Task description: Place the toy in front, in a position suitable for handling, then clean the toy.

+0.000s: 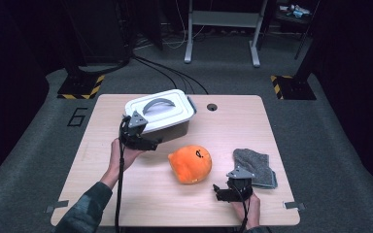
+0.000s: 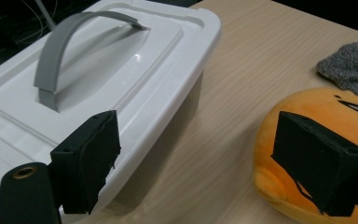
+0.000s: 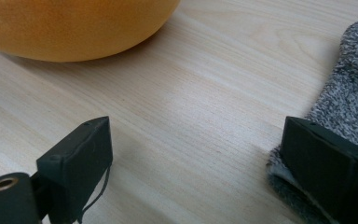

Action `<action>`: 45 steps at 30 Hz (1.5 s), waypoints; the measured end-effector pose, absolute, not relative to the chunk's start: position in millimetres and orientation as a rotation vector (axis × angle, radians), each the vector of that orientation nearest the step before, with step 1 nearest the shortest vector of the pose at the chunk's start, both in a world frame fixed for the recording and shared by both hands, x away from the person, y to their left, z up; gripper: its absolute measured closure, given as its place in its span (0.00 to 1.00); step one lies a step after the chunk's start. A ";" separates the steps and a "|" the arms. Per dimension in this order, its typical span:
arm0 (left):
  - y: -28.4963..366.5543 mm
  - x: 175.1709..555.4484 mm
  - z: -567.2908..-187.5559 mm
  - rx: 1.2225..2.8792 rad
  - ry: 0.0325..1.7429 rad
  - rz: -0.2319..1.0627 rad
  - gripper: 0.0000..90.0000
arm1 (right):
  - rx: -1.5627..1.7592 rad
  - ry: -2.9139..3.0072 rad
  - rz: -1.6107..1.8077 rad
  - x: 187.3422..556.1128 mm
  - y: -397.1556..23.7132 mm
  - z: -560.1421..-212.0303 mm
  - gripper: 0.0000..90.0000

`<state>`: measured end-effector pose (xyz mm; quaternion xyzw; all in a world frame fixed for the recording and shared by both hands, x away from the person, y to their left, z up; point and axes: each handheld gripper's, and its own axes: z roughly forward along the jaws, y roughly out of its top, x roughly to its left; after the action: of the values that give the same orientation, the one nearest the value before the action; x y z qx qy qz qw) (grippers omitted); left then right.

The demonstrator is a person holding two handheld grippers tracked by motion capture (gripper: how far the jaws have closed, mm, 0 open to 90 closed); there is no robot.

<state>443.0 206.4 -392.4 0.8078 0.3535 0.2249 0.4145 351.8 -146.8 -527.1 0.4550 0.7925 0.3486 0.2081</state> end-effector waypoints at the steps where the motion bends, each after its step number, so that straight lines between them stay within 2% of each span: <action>1: 204.4 441.0 -394.7 2.033 0.889 0.559 0.16 | 1.263 2.210 0.973 351.8 -147.8 -526.5 0.09; 12: 194.6 416.7 -421.2 2.047 0.855 0.514 0.16 | 1.285 2.182 0.997 348.1 -153.8 -517.4 0.09; 28: 171.7 387.1 -457.9 2.061 0.796 0.419 0.19 | 1.344 2.073 0.961 349.9 -191.2 -486.4 0.09; 37: 153.3 381.1 -472.3 2.068 0.789 0.390 0.26 | 1.415 2.020 0.906 364.0 -216.0 -477.6 0.08; 45: 152.4 388.2 -481.8 2.060 0.805 0.346 0.28 | 1.491 2.036 0.807 391.1 -224.6 -487.6 0.07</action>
<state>388.2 152.4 -481.8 0.8280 0.3237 0.1392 0.4363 391.1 -224.6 -487.6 0.5458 0.7454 0.2952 0.2435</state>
